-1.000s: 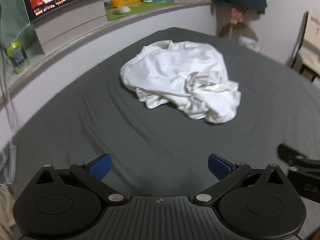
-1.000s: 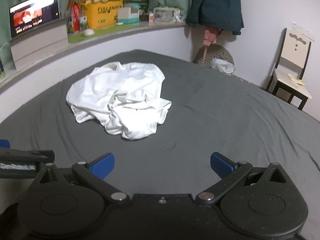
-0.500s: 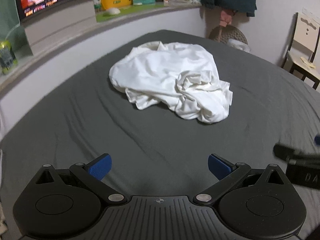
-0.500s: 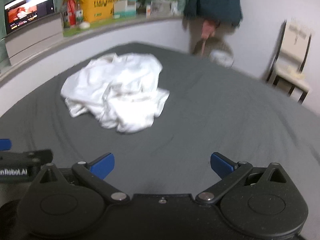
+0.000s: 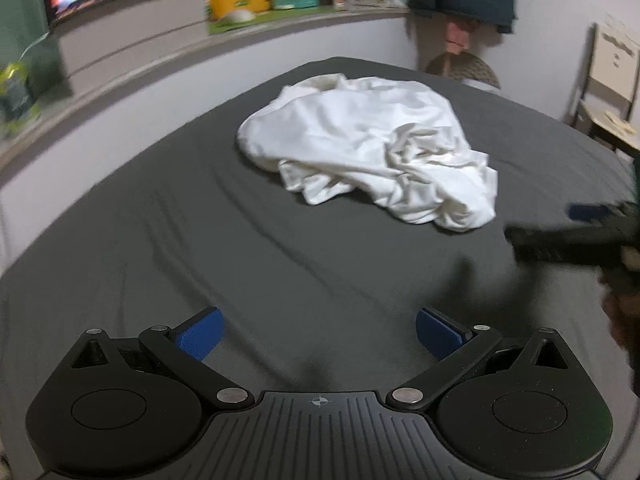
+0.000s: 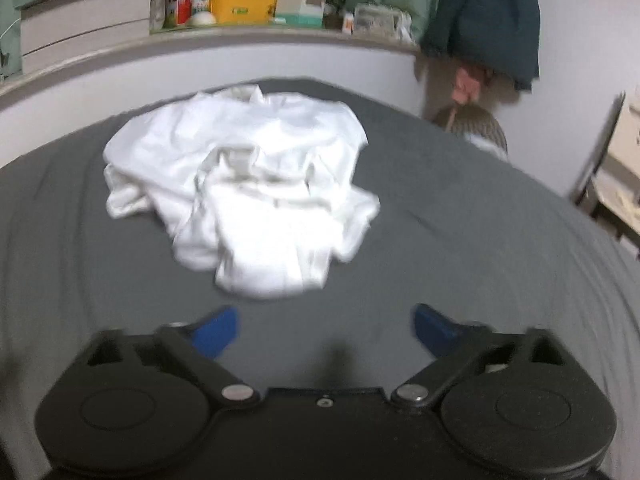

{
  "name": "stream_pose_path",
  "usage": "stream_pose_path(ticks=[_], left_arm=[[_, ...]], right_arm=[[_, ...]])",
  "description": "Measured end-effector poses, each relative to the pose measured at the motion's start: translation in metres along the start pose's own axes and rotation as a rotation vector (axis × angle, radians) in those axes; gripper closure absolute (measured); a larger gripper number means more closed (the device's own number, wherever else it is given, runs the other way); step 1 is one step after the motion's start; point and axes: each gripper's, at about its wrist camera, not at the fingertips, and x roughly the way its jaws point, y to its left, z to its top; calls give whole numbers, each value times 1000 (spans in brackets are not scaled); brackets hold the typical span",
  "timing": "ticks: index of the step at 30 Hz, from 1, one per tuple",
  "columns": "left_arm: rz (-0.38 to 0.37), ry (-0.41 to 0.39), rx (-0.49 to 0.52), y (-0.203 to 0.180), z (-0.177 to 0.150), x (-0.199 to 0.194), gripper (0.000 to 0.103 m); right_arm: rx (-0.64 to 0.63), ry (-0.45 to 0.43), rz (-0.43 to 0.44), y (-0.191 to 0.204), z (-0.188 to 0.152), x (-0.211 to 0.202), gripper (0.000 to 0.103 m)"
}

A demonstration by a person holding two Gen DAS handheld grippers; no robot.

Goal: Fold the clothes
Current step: 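Grasp the white shirt fabric with the right gripper and lift it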

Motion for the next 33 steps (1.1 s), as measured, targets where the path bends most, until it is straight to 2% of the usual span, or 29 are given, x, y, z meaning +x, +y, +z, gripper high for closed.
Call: stream_pose_path(ticks=[5, 8, 9, 10, 11, 12, 13, 14, 18, 22, 28, 33], left_arm=[[10, 17, -77, 14, -9, 6, 0], [17, 13, -119, 20, -12, 8, 0], [15, 11, -127, 21, -13, 9, 0], [16, 11, -134, 22, -13, 9, 0], [17, 12, -136, 23, -14, 9, 0], [18, 14, -137, 23, -15, 9, 0], [21, 15, -136, 23, -15, 9, 0], [24, 14, -135, 23, -15, 9, 0], [26, 13, -125, 22, -17, 7, 0], [20, -2, -127, 21, -17, 1, 0], [-7, -30, -125, 17, -18, -13, 0], [-48, -23, -114, 9, -17, -17, 0]], right_arm=[[-64, -27, 67, 25, 35, 49, 21], [-78, 24, 60, 38, 48, 81, 24], [-75, 51, 70, 40, 49, 90, 29], [-66, 79, 97, 40, 50, 99, 52], [-47, 103, 142, 38, 49, 103, 68], [-22, 103, 175, 34, 49, 101, 71], [3, 86, 195, 29, 49, 94, 90], [28, 68, 216, 24, 49, 88, 91], [193, -73, 295, -9, 42, 35, 92], [331, -214, 362, -52, 28, -37, 94], [401, -318, 347, -123, -15, -149, 95], [450, -397, 326, -182, -53, -242, 96]])
